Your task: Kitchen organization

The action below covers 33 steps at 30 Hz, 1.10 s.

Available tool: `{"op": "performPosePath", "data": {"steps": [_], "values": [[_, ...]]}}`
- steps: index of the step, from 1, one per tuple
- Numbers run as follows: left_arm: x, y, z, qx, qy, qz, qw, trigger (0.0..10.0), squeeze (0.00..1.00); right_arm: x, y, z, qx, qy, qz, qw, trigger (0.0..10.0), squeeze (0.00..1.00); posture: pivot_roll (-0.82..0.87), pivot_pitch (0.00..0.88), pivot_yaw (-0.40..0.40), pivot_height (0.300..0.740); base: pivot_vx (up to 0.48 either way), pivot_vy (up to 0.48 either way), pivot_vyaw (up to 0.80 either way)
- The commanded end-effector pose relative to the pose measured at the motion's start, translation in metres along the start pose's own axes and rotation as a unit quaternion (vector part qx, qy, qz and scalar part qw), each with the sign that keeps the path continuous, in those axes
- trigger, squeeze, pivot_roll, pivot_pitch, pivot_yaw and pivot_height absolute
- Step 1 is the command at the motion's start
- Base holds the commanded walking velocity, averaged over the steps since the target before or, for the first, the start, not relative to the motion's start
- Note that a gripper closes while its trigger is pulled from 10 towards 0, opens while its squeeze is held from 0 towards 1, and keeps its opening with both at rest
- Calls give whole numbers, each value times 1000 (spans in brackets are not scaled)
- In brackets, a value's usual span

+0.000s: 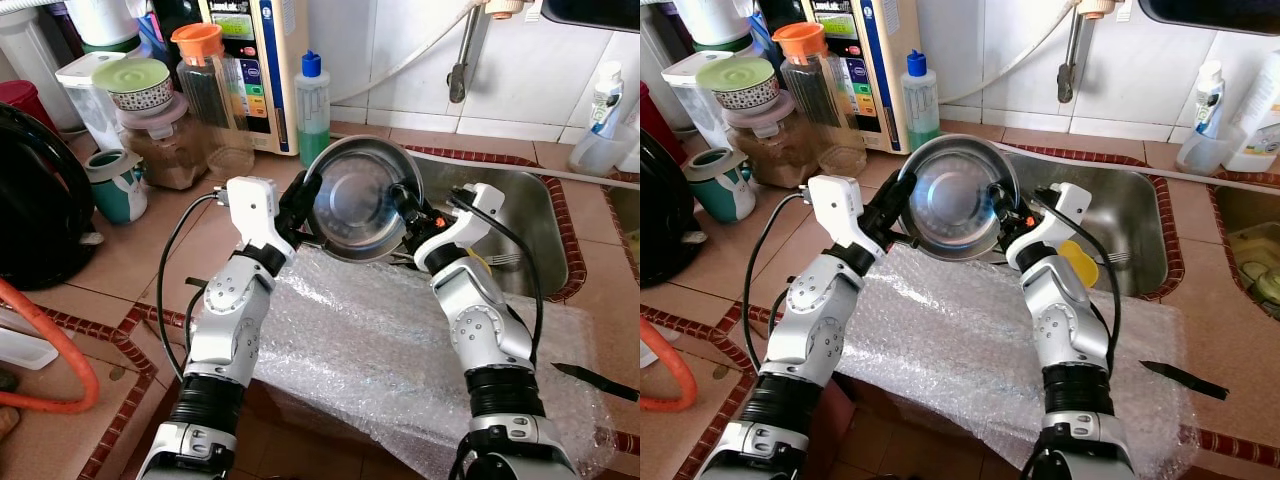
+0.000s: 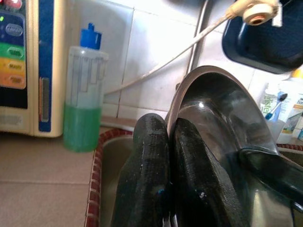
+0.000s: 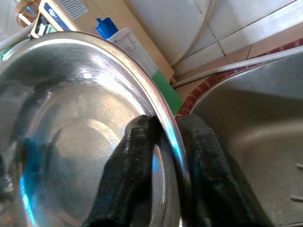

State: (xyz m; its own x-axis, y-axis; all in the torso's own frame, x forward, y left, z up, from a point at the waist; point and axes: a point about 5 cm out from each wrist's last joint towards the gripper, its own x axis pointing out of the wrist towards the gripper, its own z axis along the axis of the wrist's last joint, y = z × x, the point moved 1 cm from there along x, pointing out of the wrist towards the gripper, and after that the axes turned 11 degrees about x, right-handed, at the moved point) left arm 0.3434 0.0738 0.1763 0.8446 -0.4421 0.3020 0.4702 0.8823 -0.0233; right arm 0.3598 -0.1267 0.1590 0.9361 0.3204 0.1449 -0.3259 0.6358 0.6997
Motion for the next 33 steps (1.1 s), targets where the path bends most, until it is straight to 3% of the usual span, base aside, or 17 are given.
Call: {"op": "performPosePath", "data": {"steps": [1, 10, 11, 12, 13, 14, 25, 33], "values": [[3, -12, 3, -1, -7, -37, 999, 0, 0, 4, 9, -8, 9, 16, 15, 1000, 0, 0, 50, 31, 94, 740, 0, 0, 0], [4, -12, 0, -18, 5, -51, 998, 0, 0, 2, -4, 1, 17, -10, -23, 1000, 0, 0, 46, 27, 105, 740, 0, 0, 0], [4, -12, -1, -20, 9, -52, 998, 0, 302, 3, -6, 4, 18, -17, -32, 999, 0, 0, 46, 27, 105, 740, 0, 0, 0], [4, -12, -1, -20, 9, -52, 998, 0, 302, 3, -6, 4, 18, -17, -32, 999, 0, 0, 46, 27, 105, 740, 0, 0, 0], [3, -11, -3, -18, 14, -50, 998, 7647, 1000, 3, -9, 8, 23, -30, -44, 998, 0, 0, 50, 23, 110, 740, 0, 0, 0], [3, -13, -5, -21, 18, -59, 998, 10000, 1000, 4, -11, 10, 25, -36, -50, 998, 0, 0, 52, 20, 113, 740, 0, 0, 0], [1, -6, -5, -4, 25, -55, 998, 10000, 1000, 8, -14, 10, 20, -54, -78, 995, 0, 0, 67, 7, 120, 740, 0, 0, 0], [-13, 6, -17, -7, 62, -40, 997, 10000, 1000, 10, -33, 19, -41, -78, -152, 984, 0, 0, 87, 6, 131, 740, 0, 0, 0]]}}
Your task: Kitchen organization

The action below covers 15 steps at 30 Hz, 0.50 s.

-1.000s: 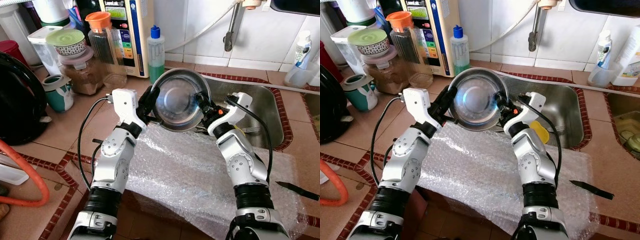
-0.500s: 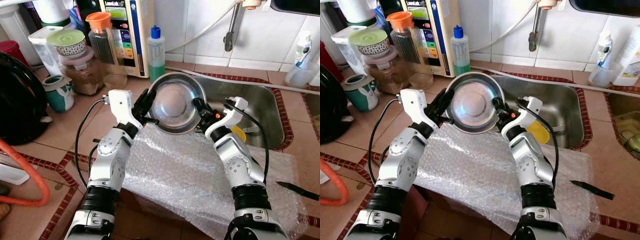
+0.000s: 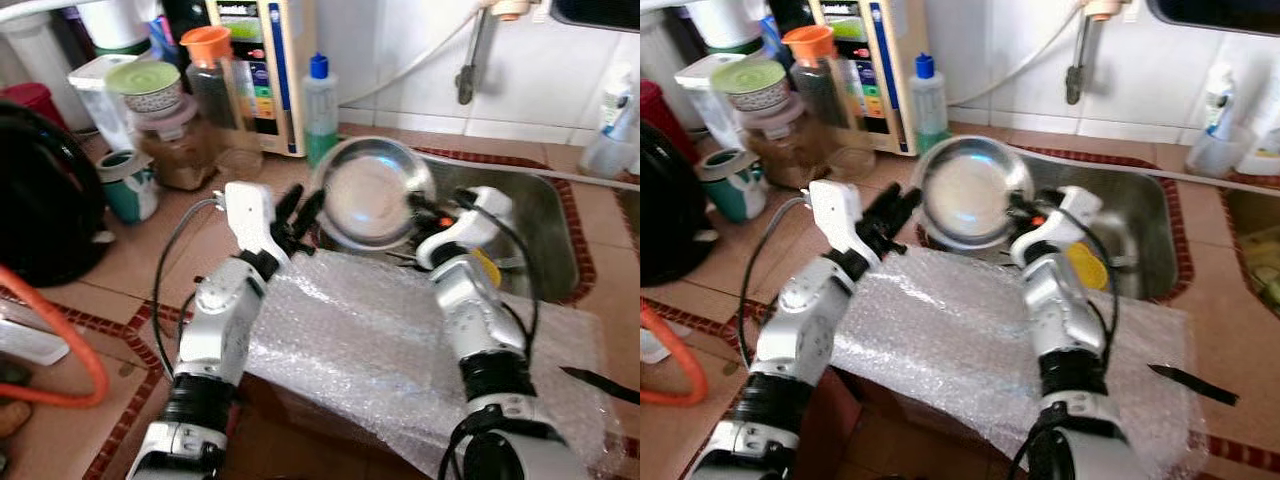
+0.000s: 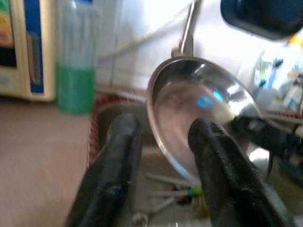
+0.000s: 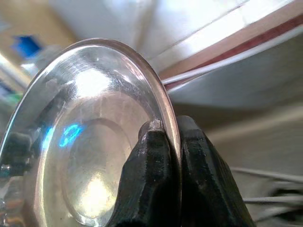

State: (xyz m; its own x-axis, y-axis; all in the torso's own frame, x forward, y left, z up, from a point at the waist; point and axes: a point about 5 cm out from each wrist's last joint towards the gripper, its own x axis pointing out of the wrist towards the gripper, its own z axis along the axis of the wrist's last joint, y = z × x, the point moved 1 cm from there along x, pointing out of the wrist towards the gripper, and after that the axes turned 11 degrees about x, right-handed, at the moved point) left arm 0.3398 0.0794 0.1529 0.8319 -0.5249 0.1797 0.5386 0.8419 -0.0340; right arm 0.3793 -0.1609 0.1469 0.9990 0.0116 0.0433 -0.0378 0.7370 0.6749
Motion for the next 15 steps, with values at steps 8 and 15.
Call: {"op": "performPosePath", "data": {"steps": [8, 15], "values": [[-11, 1, -5, 18, 24, -6, 1000, 10000, 1000, 8, -28, 6, -91, -23, -125, 988, 0, 0, 106, 14, 126, 740, 0, 0, 0], [-18, -4, -14, 26, 52, -18, 998, 10000, 1000, 8, -46, 20, -128, -47, -194, 972, 0, 0, 116, 19, 126, 740, 0, 0, 0]]}}
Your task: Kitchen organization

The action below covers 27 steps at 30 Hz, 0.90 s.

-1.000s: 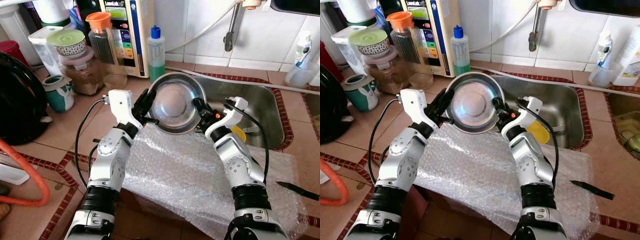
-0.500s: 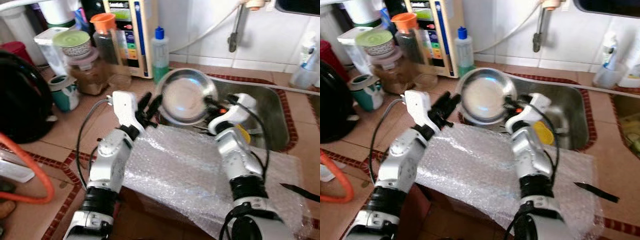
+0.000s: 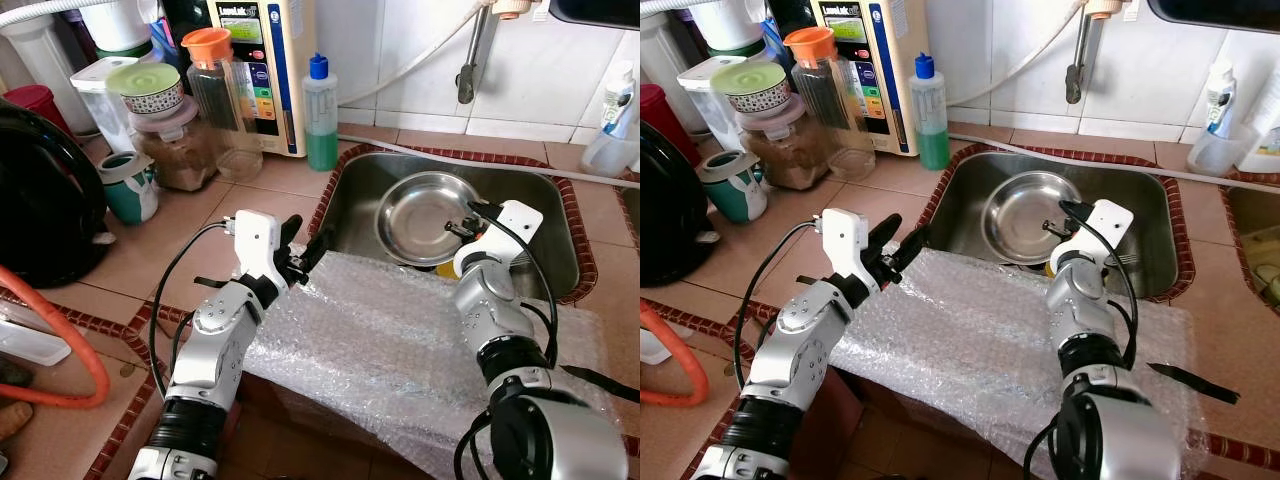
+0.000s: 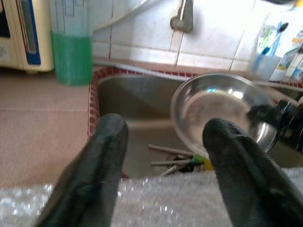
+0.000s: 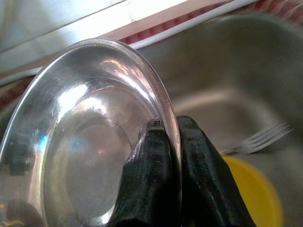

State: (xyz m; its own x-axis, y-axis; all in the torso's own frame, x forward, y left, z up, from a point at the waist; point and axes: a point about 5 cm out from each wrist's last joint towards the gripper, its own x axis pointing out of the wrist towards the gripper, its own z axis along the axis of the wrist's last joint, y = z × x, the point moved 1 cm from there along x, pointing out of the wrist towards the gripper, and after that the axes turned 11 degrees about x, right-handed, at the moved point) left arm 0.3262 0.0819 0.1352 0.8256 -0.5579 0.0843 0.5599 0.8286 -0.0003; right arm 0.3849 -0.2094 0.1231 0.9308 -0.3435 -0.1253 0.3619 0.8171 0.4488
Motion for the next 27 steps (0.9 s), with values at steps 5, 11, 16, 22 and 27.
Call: {"op": "performPosePath", "data": {"steps": [5, 11, 16, 22, 27], "values": [[-7, -5, -4, 13, 19, -11, 1000, 10000, 1000, 6, -29, 13, -29, -18, -86, 996, 0, 0, 126, 20, 128, 740, 0, 0, 0], [-13, -12, -13, 16, 48, -33, 998, 10000, 1000, 6, -48, 12, -52, 2, -113, 992, 10000, 0, 138, 22, 125, 740, 0, 0, 0], [-22, -22, -24, 19, 76, -57, 995, 10000, 1000, 3, -62, 4, -46, 23, -120, 991, 10000, 149, 138, 22, 125, 740, 0, 0, 0], [-23, -22, -24, 36, 80, -55, 995, 10000, 1000, -1, -65, -8, -34, 47, -132, 990, 10000, 1000, 143, 22, 125, 740, 0, 0, 0], [-23, -22, -23, 38, 81, -55, 995, 10000, 1000, -3, -67, -14, -28, 63, -137, 988, 10000, 1000, 159, 23, 115, 740, 0, 0, 0]]}}
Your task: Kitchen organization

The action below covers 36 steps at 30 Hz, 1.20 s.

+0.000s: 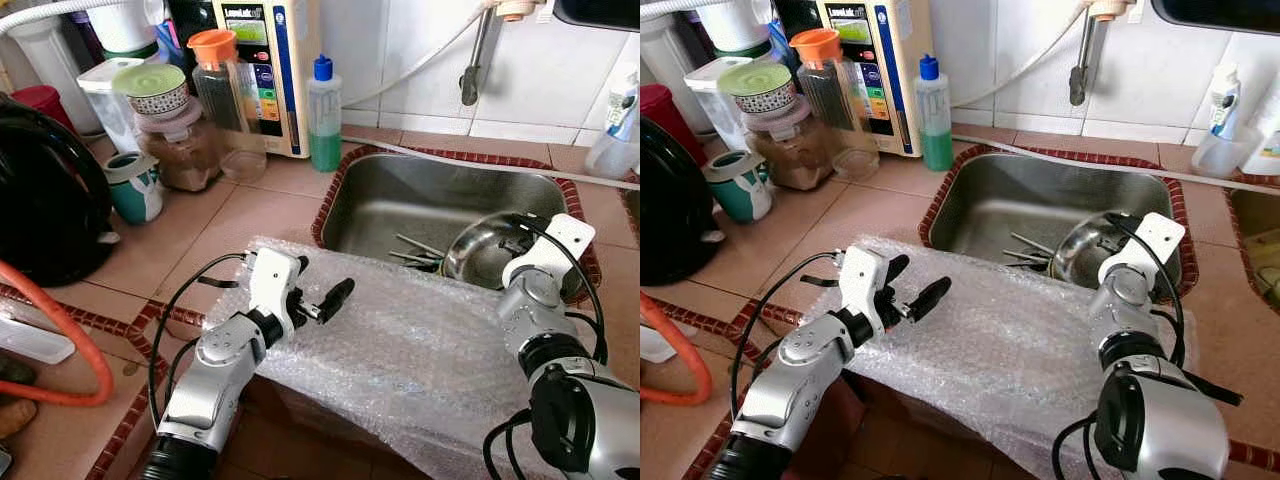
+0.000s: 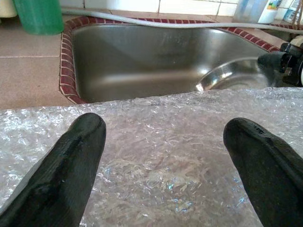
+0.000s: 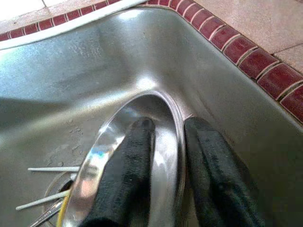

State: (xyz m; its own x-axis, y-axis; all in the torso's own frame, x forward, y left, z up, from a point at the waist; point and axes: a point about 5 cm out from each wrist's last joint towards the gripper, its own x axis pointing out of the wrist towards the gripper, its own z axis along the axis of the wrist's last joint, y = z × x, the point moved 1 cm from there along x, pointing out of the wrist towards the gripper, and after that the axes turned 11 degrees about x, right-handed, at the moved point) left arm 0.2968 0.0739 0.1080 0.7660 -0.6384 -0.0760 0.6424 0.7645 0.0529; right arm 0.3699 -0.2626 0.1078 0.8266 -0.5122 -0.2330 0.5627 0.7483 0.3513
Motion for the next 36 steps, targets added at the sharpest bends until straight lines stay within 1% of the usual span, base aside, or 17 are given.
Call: {"op": "performPosePath", "data": {"steps": [1, 10, 13, 17, 19, 21, 23, 24, 25, 28, 29, 30, 31, 32, 34, 35, 36], "values": [[-2, 1, 3, 13, 3, -1, 1000, 10000, 1000, -6, -12, -28, -3, 58, -25, 998, 10000, 1000, 162, 23, 113, 740, 0, 0, 0], [-6, 4, 2, 15, 5, 9, 1000, 10000, 1000, -7, -12, -31, -6, 67, -26, 997, 10000, 1000, 171, 22, 104, 740, 0, 0, 0], [-5, 4, 2, 16, 7, 10, 1000, 10000, 1000, -7, -9, -31, -2, 69, -18, 997, 10000, 1000, 170, 22, 102, 740, 0, 0, 0], [-4, 3, 2, 22, 10, 1, 1000, 10000, 1000, -8, 3, -30, -5, 67, 17, 998, 10000, 1000, 162, 21, 100, 740, 0, 0, 0], [-1, 3, 4, 22, 7, -1, 1000, 10000, 1000, -9, 13, -29, -53, 52, 56, 996, 10000, 1000, 162, 21, 100, 740, 0, 0, 0], [0, 3, 5, 21, 3, -2, 1000, 10000, 1000, -10, 19, -28, -86, 41, 81, 992, 10000, 1000, 162, 21, 100, 740, 0, 0, 0], [2, 2, 6, 17, 0, -1, 1000, 10000, 1000, -11, 24, -27, -104, 30, 108, 988, 10000, 1000, 137, 16, 102, 740, 0, 0, 0], [3, 1, 6, 18, 0, -3, 1000, 10000, 1000, -12, 29, -24, -138, 14, 128, 982, 10000, 1000, 137, 16, 102, 740, 0, 0, 0], [3, 1, 6, 18, 0, -3, 1000, 10000, 1000, -12, 29, -24, -138, 14, 128, 982, 10000, 1000, 137, 16, 102, 740, 0, 0, 0], [5, -2, 6, 19, 0, -8, 1000, 10000, 1000, -12, 30, -21, -174, 0, 140, 975, 10000, 1000, 121, 17, 103, 740, 0, 0, 0], [5, -3, 5, 20, 1, -9, 1000, 10000, 1000, -12, 32, -20, -189, -1, 150, 971, 10000, 1000, 120, 17, 100, 740, 0, 0, 0], [6, -4, 5, 21, 2, -11, 1000, 10000, 1000, -12, 38, -19, -242, -9, 177, 954, 10000, 1000, 121, 19, 96, 740, 0, 0, 0], [6, -4, 5, 22, 3, -11, 1000, 10000, 1000, -13, 39, -18, -255, -10, 183, 949, 10000, 1000, 121, 19, 96, 740, 0, 0, 0], [6, -4, 4, 23, 4, -10, 1000, 10000, 1000, -13, 41, -21, -275, -1, 198, 941, 10000, 1000, 122, 19, 91, 740, 0, 0, 0], [5, -4, 3, 25, 5, -7, 1000, 10000, 1000, -14, 43, -24, -292, 11, 214, 932, 10000, 1000, 124, 18, 85, 740, 0, 0, 0], [5, -4, 3, 25, 5, -7, 1000, 10000, 1000, -14, 43, -24, -292, 11, 214, 932, 10000, 1000, 124, 18, 85, 740, 0, 0, 0], [5, -3, 3, 24, 5, -5, 1000, 10000, 1000, -15, 44, -26, -283, 31, 229, 931, 10000, 1000, 125, 18, 83, 740, 0, 0, 0]]}}
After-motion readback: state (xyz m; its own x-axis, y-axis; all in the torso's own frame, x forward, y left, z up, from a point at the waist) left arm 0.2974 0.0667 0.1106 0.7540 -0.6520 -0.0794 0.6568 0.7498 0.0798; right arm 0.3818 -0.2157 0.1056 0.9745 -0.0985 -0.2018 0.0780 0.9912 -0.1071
